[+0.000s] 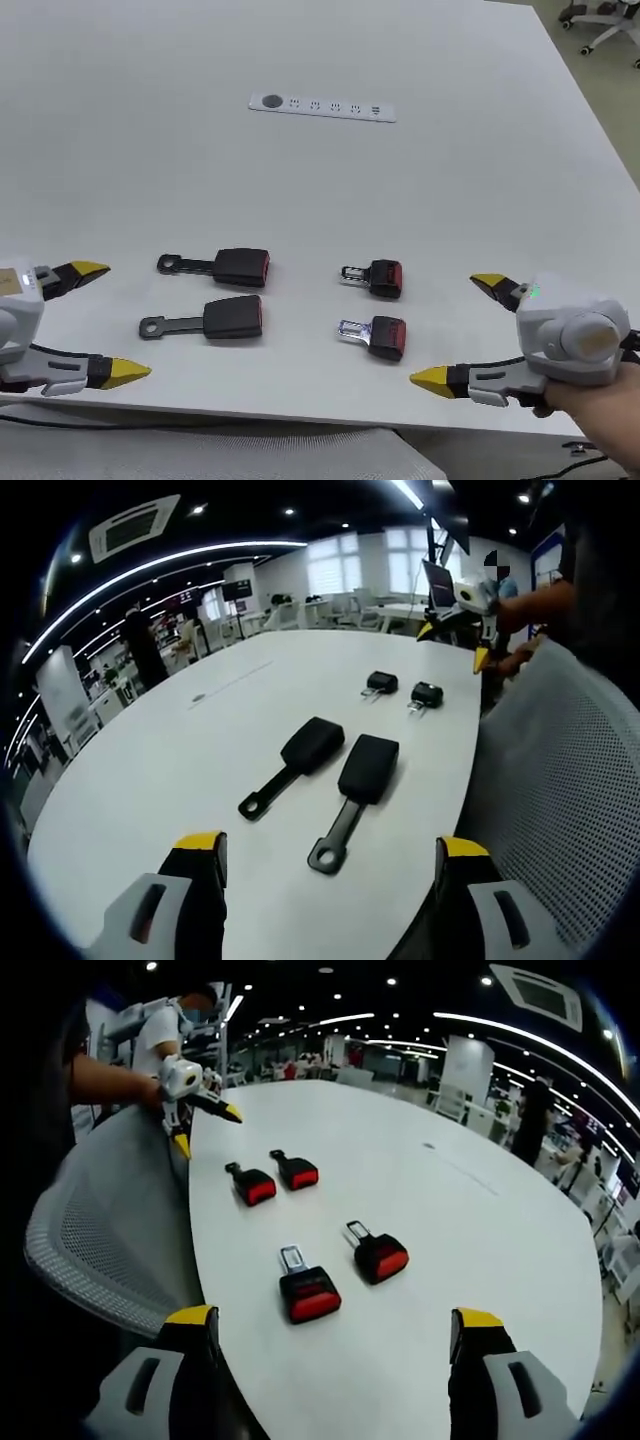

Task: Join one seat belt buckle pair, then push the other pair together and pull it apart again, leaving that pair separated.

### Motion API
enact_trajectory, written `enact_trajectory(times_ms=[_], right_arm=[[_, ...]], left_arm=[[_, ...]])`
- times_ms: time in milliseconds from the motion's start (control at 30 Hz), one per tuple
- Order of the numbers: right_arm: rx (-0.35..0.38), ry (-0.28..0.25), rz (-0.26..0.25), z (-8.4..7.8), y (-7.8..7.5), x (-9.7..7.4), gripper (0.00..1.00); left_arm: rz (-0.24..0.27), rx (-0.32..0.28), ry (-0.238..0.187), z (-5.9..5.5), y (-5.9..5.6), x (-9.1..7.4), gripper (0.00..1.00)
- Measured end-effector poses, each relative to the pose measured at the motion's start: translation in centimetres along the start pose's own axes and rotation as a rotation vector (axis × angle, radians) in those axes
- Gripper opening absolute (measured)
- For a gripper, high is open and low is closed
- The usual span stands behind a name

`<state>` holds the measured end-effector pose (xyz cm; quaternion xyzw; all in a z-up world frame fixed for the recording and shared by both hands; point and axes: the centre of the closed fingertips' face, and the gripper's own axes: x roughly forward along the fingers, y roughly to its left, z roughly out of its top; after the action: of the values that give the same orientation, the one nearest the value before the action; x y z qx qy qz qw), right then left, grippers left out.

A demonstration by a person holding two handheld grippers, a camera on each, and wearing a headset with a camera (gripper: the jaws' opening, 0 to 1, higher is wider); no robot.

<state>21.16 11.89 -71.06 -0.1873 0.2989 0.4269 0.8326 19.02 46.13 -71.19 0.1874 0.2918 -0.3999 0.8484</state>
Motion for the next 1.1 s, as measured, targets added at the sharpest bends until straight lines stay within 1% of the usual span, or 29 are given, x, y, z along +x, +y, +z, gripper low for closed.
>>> enact_trajectory(times_ms=[67,167,267,333,533,667,800,867,933,967,1033,1100], right_arm=[[-0.005,-0.009,0.002,0.1,0.0,0.0,0.95],[-0.009,-0.026,0.002,0.3,0.2,0.0,0.95],[-0.010,-0.027,0.007,0.2,0.4,0.2,0.95],[0.009,-0.032,0.015,0.2,0.5,0.2,0.95],[0.006,-0.044,0.023,0.5,0.5,0.1,0.96],[0.038,-0.055,0.029,0.6,0.5,0.5,0.95],[0.026,-0.048,0.029,0.6,0.6,0.6,0.93],[-0.018,-0.022,0.027,0.3,0.4,0.4,0.90],[-0.006,-0.005,0.024,0.0,0.1,0.4,0.90],[-0.008,0.002,0.033,-0.1,0.2,0.4,0.89],[-0.031,0.016,0.035,-0.2,0.1,0.4,0.89],[-0.033,0.023,0.039,-0.1,0.1,0.5,0.87]], left_arm=[[-0.011,0.011,0.018,-0.5,-0.1,0.2,0.86],[-0.012,0.019,0.016,-0.3,0.0,0.0,0.86],[-0.007,0.016,0.016,-0.3,0.2,0.0,0.86],[-0.007,0.018,0.022,-0.4,0.1,0.0,0.86],[-0.010,0.023,0.026,-0.4,-0.1,0.1,0.87],[-0.021,0.030,0.026,-0.2,-0.5,0.1,0.88],[-0.030,0.026,0.032,-0.2,-0.8,0.2,0.86],[-0.029,0.026,0.033,-0.2,-0.7,0.0,0.85],[-0.021,0.024,0.031,-0.3,-0.4,0.0,0.86],[-0.010,0.024,0.044,-0.8,0.1,-0.1,0.85],[-0.014,0.011,0.057,-1.1,0.1,-0.2,0.79],[-0.016,0.016,0.067,-1.3,0.0,-0.3,0.77]])
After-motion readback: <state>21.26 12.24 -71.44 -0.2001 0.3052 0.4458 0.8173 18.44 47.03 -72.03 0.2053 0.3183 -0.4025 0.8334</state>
